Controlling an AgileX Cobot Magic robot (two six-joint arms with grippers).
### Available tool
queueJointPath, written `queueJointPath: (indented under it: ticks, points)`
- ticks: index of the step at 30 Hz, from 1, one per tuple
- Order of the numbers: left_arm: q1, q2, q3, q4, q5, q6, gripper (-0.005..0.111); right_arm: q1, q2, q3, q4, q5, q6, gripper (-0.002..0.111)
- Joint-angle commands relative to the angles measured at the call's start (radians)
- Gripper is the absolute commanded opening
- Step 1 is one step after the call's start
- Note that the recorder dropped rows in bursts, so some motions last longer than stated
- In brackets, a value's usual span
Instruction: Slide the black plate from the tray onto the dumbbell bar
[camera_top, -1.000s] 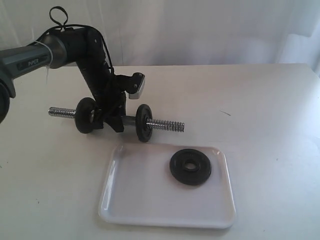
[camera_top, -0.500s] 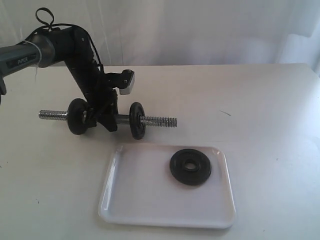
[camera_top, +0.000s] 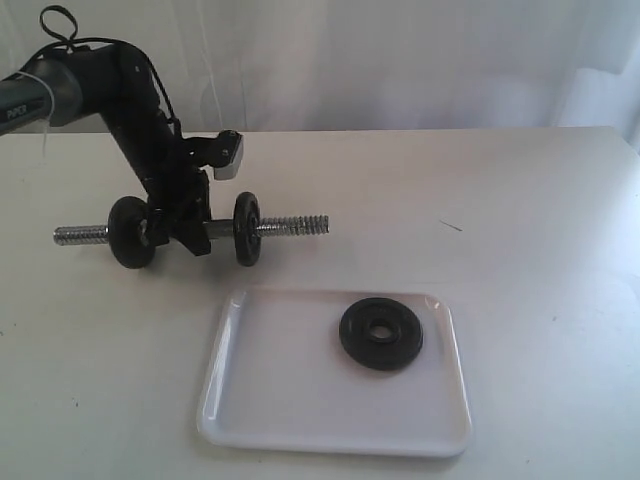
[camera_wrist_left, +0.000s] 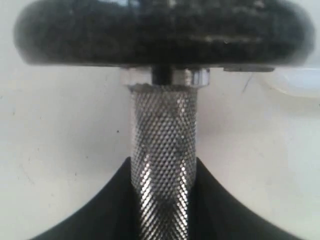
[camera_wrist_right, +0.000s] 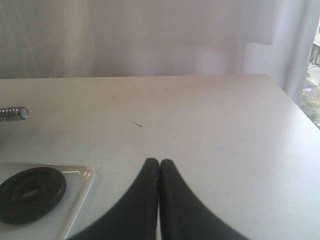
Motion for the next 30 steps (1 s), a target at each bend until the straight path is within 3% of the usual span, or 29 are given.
queueJointPath:
  ticks: [1,13,23,30]
  points:
    - [0.040,-0.076,-0.018,-0.029,0.093,-0.039,0.000,0.001,-0.003,0.001,0.003,-0.010,0.002,0.000]
    - [0.037,-0.146,0.142,0.082,0.093,-0.052,0.000,0.001,-0.003,0.001,0.003,-0.012,0.002,0.000]
    - [0.037,-0.305,0.383,0.125,0.093,-0.037,0.000,0.001,-0.003,0.001,0.003,-0.010,0.002,0.000]
    - [0.036,-0.370,0.545,0.125,0.000,-0.035,0.000,0.001,-0.003,0.001,0.003,-0.012,0.002,0.000]
